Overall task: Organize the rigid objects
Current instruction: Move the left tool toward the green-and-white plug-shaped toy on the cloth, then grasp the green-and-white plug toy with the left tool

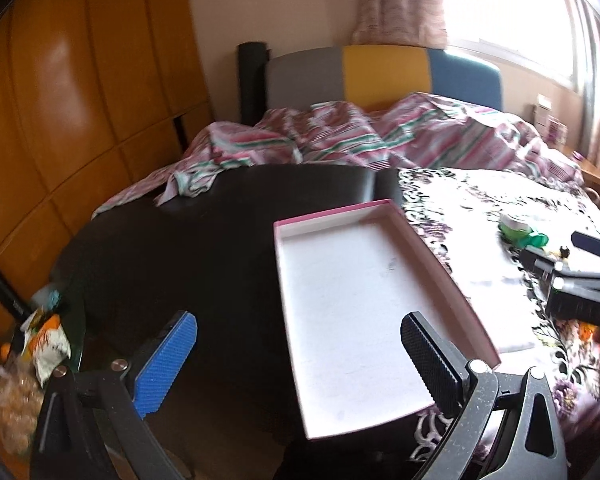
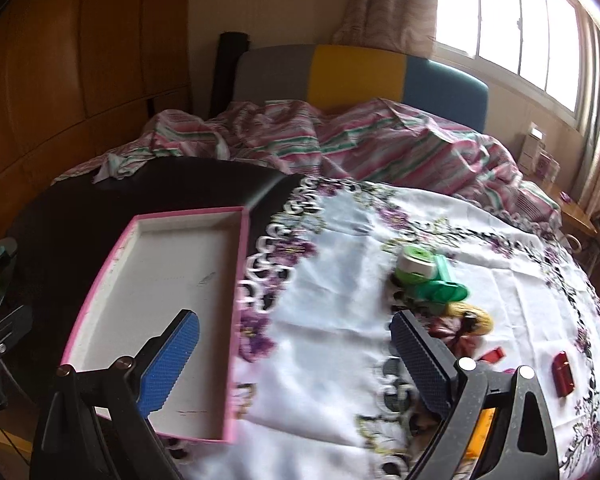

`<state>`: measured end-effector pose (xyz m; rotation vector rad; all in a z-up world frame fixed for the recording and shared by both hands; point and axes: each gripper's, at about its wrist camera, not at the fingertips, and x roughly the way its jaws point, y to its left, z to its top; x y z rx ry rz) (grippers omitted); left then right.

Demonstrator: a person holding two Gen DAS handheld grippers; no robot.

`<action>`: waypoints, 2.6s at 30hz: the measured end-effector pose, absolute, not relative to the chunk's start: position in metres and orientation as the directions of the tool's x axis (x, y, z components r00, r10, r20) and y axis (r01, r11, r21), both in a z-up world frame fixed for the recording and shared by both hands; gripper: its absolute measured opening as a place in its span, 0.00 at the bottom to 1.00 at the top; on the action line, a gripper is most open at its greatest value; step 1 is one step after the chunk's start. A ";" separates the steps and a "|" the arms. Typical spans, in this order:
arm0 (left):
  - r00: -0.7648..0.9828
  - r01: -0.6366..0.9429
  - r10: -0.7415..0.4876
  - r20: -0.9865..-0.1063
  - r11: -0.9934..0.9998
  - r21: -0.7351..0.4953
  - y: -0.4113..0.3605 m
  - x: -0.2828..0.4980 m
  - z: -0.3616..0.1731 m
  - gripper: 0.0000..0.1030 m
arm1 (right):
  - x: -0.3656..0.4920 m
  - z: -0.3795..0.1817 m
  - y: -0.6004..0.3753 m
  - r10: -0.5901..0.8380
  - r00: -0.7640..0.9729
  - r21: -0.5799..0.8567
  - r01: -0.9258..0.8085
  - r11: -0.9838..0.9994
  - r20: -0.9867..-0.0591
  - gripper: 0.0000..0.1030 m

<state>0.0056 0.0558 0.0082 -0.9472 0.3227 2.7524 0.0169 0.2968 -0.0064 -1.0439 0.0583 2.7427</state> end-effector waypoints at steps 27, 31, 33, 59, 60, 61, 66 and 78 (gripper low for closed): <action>-0.712 -0.470 0.236 -0.661 -0.860 0.199 0.150 0.009 0.002 1.00 | 0.069 -0.024 0.489 0.307 -0.653 0.205 -0.586 -0.784 -0.693 0.96; -0.699 -0.501 0.252 -0.669 -0.840 0.207 0.165 0.009 -0.001 1.00 | 0.074 -0.023 0.496 0.309 -0.658 0.233 -0.602 -0.763 -0.687 0.96; -0.691 -0.516 0.259 -0.675 -0.831 0.208 0.173 0.009 -0.003 1.00 | 0.075 -0.023 0.499 0.307 -0.659 0.244 -0.607 -0.756 -0.687 0.96; -0.429 -0.668 0.410 -0.805 -0.744 -0.023 0.267 -0.028 -0.034 0.99 | 0.097 -0.028 0.532 0.280 -0.677 0.393 -0.660 -0.641 -0.680 0.96; -0.418 -0.667 0.423 -0.804 -0.744 -0.045 0.272 -0.033 -0.032 0.99 | 0.097 -0.028 0.533 0.276 -0.677 0.398 -0.661 -0.636 -0.683 0.96; -0.411 -0.669 0.440 -0.798 -0.740 -0.064 0.277 -0.037 -0.030 0.99 | 0.097 -0.029 0.534 0.274 -0.676 0.400 -0.662 -0.634 -0.684 0.96; -0.378 -0.669 0.456 -0.806 -0.736 -0.102 0.306 -0.068 -0.030 0.96 | 0.097 -0.029 0.534 0.265 -0.678 0.407 -0.660 -0.632 -0.686 0.96; -0.303 -0.638 0.420 -0.855 -0.756 -0.144 0.403 -0.137 -0.058 0.85 | 0.088 -0.036 0.531 0.235 -0.665 0.396 -0.650 -0.648 -0.709 0.96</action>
